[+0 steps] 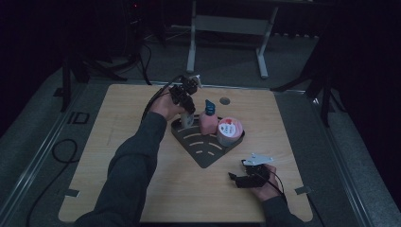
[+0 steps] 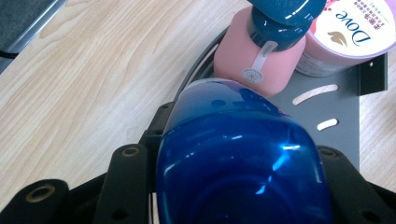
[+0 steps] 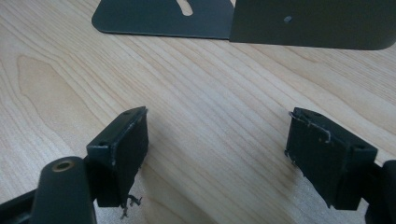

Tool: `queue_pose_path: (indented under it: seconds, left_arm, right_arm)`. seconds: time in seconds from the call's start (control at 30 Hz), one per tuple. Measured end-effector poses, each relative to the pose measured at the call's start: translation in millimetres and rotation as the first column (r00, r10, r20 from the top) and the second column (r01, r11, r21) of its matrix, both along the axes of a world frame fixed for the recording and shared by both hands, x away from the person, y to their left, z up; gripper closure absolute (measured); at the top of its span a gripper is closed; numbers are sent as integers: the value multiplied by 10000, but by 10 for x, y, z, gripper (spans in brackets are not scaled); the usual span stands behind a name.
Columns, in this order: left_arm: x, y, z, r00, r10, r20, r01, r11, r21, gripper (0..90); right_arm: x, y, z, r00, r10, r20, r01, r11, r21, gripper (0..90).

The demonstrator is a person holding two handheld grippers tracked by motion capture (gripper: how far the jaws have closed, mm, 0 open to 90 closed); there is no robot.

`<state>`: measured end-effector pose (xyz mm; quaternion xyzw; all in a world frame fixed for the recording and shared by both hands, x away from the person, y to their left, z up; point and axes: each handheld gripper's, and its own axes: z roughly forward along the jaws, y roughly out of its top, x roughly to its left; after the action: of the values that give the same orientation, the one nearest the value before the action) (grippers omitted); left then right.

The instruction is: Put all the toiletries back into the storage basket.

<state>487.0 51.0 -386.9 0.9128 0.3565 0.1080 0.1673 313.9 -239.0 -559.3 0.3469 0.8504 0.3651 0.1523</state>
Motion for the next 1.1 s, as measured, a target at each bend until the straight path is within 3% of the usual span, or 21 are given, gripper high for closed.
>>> queue_pose_path:
  seconds: [1.1]
  left_arm:
    - [103,-85,-137,9992,204,340,-207,9998,74,535]
  right_arm:
    - [1,-2,0,10000,26,14,-26,10000,-7,205]
